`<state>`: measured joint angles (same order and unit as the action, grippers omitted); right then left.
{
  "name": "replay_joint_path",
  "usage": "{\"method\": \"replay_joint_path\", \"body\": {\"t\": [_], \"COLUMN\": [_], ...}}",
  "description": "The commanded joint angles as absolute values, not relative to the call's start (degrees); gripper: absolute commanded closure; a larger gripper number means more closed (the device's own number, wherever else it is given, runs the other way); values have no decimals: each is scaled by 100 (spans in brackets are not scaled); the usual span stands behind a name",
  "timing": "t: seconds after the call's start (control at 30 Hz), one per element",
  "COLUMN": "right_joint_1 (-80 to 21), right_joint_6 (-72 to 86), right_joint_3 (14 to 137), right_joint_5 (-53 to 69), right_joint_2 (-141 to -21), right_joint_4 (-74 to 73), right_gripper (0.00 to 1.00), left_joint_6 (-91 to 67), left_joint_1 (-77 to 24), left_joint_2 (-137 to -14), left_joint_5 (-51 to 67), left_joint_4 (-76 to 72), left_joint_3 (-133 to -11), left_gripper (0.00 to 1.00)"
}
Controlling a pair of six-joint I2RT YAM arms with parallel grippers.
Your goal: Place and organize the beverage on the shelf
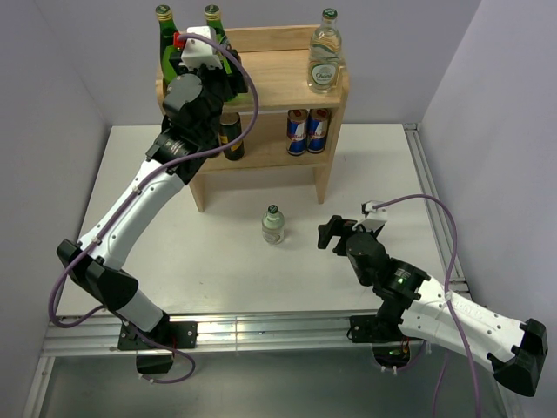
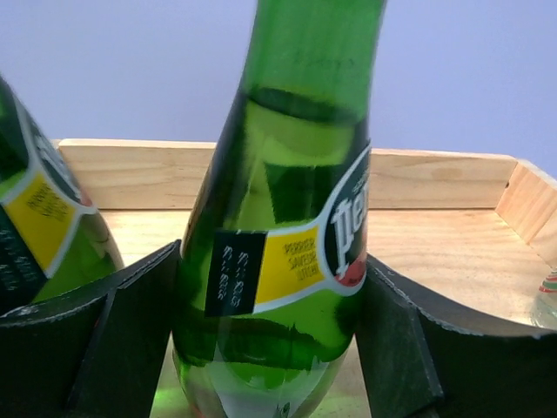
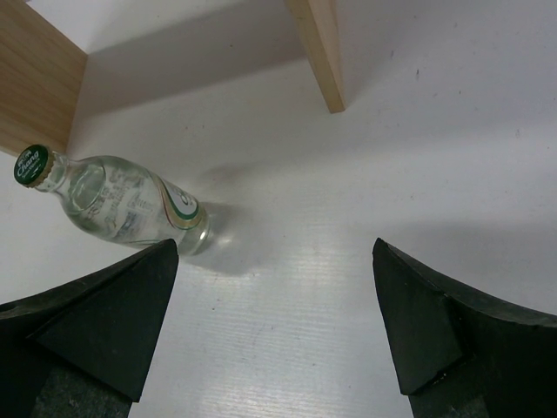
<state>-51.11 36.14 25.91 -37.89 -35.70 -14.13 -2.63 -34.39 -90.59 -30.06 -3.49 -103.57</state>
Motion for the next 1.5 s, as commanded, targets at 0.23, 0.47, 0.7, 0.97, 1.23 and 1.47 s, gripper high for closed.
{"method": "replay_joint_path", "body": {"t": [0.23, 0.47, 0.7, 0.97, 1.23, 1.47], "right_joint_1": [-5089, -5080, -5080, -5089, -5089, -5080], "right_joint_6": [3656, 3656, 3665, 3700, 3700, 3700], "right_joint_3": [2505, 2505, 2505, 2514, 2522, 2514], "right_joint_5": [-3885, -3885, -3876, -3876, -3858, -3858], "right_joint_2": [-3463, -3463, -3437, -3401, -3428, -3375], "right_joint_4": [-1310, -1292, -1301, -1362, -1353, -1389], "right_gripper": [0, 0, 0, 0, 0, 0], "left_joint_6": [-281, -387, -475, -676, -861, -1160], "left_joint_1": [-3305, -3331, -3384, -3454, -3630, -3972], "left_joint_2": [-8868, -8693, -8394, -8034, -7630, -7023], "left_joint_5": [-2900, -2821, -2795, -2681, -2628, -2751], "left_joint_4": [-202, -132, -79, -18, 211, 395], "left_joint_3": [-10196, -9993, -9633, -9176, -8666, -7912], "left_gripper": [15, 13, 11, 7, 3, 1]}}
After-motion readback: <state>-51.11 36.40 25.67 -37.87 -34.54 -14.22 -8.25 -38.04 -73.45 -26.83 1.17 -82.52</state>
